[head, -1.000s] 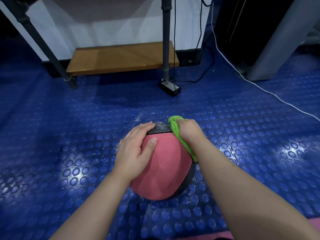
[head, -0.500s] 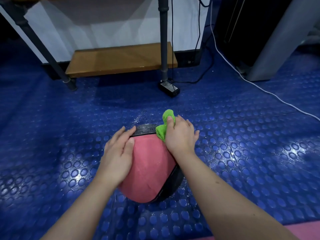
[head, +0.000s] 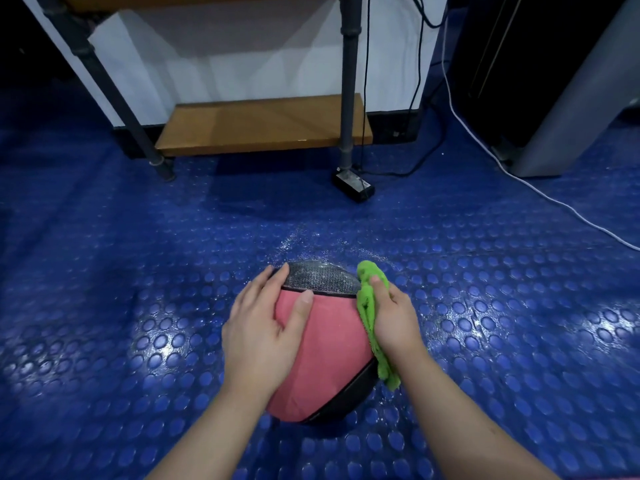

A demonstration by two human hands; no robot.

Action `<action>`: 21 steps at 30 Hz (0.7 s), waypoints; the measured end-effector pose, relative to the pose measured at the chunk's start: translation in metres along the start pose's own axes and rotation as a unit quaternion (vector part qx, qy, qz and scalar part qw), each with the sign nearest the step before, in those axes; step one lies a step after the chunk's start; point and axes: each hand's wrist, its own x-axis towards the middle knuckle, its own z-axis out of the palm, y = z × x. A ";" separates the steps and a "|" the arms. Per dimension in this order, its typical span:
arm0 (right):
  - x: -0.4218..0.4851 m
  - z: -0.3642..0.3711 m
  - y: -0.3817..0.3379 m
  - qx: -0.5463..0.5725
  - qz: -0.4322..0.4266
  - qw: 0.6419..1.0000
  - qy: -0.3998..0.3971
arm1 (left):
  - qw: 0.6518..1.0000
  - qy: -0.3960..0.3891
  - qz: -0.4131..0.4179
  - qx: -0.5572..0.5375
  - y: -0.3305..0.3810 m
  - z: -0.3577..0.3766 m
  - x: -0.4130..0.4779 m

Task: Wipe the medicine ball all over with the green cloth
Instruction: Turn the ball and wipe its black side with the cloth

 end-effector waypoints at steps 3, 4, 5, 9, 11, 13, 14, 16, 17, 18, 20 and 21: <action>0.005 0.000 0.010 0.019 0.041 0.999 0.009 | 1.000 0.011 0.002 -0.025 -0.008 -0.002 -0.002; 0.006 0.001 0.012 0.011 0.045 0.999 0.007 | 1.000 0.013 0.001 -0.028 -0.008 -0.001 -0.002; 0.008 0.001 0.013 0.001 0.052 0.999 0.007 | 1.000 0.014 -0.001 -0.028 -0.009 0.000 -0.001; 0.013 -0.004 0.003 -0.016 0.046 0.998 0.038 | 1.000 0.008 -0.017 -0.016 -0.004 0.003 0.009; 0.009 -0.011 -0.010 -0.031 0.012 0.996 0.081 | 1.000 0.006 -0.025 -0.011 0.000 0.004 0.015; -0.007 -0.015 -0.028 0.003 -0.042 0.993 0.108 | 0.999 0.004 -0.037 -0.001 0.004 0.005 0.021; -0.016 -0.011 -0.037 0.022 -0.069 0.993 0.096 | 0.999 0.002 -0.041 0.008 0.006 0.006 0.023; -0.030 0.002 -0.044 -0.021 -0.124 0.991 0.043 | 0.999 -0.004 -0.041 0.024 0.009 0.007 0.026; -0.034 0.010 -0.041 -0.106 -0.144 0.984 0.009 | 0.999 -0.006 -0.037 0.025 0.009 0.007 0.027; -0.037 0.018 -0.038 -0.199 -0.153 0.968 -0.018 | 0.999 -0.007 -0.035 0.020 0.008 0.008 0.026; -0.037 0.024 -0.035 -0.284 -0.145 0.948 -0.011 | 0.999 -0.010 -0.036 0.009 0.006 0.007 0.027; -0.035 0.025 -0.035 -0.282 -0.144 0.948 -0.007 | 0.999 -0.010 -0.040 0.003 0.005 0.007 0.028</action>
